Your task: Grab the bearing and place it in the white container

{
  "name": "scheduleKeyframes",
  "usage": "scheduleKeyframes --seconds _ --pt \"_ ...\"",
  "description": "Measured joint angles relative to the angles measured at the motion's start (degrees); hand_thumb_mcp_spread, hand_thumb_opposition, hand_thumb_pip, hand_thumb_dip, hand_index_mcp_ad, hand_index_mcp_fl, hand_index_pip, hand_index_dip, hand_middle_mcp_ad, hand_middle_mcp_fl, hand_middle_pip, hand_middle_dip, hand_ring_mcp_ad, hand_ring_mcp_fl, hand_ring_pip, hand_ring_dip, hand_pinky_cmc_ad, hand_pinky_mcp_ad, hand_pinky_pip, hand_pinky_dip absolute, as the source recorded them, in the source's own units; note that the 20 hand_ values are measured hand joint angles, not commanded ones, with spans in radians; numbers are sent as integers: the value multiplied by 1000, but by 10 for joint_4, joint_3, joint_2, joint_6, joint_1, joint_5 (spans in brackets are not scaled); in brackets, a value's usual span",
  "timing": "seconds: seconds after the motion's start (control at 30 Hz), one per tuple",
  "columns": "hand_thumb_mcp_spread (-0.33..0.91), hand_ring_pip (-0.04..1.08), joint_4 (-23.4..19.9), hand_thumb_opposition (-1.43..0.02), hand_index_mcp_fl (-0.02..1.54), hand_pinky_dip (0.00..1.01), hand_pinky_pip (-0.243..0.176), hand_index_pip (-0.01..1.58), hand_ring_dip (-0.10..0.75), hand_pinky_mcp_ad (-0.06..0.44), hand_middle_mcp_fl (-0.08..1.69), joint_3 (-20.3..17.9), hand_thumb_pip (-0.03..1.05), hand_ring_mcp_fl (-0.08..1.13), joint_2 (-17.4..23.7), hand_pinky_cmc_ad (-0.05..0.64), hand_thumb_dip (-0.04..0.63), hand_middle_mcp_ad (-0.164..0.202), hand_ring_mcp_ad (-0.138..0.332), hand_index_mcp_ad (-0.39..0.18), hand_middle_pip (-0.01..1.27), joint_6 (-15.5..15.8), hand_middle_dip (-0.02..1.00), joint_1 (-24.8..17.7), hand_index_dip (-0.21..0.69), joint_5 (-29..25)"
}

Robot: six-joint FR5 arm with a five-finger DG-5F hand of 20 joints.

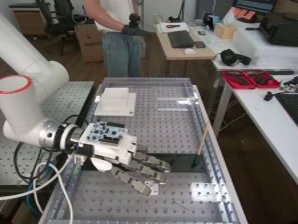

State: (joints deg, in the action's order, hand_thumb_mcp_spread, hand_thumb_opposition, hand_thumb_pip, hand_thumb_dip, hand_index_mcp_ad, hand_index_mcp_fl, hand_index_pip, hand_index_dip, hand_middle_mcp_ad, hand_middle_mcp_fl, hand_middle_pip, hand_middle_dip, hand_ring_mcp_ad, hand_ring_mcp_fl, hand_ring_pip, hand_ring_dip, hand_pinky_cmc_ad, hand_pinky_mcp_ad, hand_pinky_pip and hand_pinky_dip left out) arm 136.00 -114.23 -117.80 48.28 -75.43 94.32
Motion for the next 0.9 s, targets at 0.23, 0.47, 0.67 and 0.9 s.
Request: scheduleKeyframes --seconds 0.23,0.47,0.67,0.9 --pt "443 89 -4 -833 283 175 -89 1417 28 278 -9 0 560 3 0 379 220 49 126 -110 134 -1 136 0 101 1" --pt "440 89 -5 -827 316 175 -89 1412 28 278 -5 0 559 3 -1 380 220 49 126 -108 138 -2 138 0 99 2" --pt "442 91 -5 -827 347 175 -89 1391 30 278 -9 1 559 0 -2 382 220 47 129 -108 136 -2 138 0 96 2" --pt "440 98 -8 -838 386 176 -75 1381 35 278 -9 1 524 0 4 370 222 51 129 -108 136 -3 140 1 93 4"
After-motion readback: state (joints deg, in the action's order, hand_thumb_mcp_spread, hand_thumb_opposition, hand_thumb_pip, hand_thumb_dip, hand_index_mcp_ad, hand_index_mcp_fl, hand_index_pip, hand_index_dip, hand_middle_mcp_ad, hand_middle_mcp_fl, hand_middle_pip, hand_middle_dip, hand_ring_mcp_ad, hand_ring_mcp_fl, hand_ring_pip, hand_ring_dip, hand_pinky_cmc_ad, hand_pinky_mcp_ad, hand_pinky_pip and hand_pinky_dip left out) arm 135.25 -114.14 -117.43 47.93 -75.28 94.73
